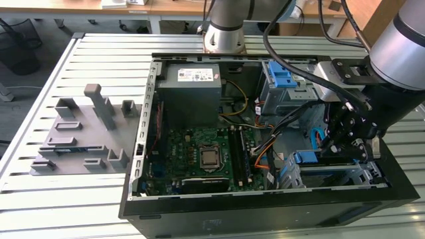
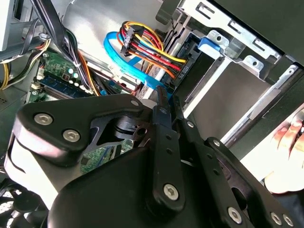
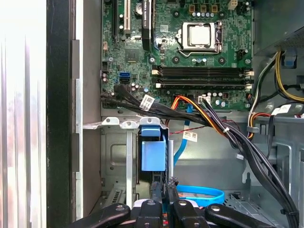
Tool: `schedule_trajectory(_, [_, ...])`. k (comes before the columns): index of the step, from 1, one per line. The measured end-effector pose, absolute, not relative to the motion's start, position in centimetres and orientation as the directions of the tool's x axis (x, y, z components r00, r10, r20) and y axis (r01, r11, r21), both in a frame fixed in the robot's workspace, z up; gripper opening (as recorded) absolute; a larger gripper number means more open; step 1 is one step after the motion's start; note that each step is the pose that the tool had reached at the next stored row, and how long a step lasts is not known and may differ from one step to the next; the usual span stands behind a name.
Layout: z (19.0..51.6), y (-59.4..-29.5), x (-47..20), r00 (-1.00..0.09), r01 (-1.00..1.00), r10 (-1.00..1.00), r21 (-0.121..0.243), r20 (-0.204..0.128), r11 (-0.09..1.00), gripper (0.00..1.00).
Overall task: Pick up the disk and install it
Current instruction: 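Insert the second disk wire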
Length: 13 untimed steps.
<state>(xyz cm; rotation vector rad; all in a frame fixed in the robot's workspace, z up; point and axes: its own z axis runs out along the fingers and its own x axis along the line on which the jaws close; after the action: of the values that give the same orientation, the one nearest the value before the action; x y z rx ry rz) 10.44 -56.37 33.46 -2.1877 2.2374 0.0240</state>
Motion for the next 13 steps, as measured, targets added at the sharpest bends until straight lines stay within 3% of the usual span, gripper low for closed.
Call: schedule_trajectory(13, [33.00,-56.47,10.52,-0.023,-1.000,-1.000,0.002,-0.020,0.022,0.16])
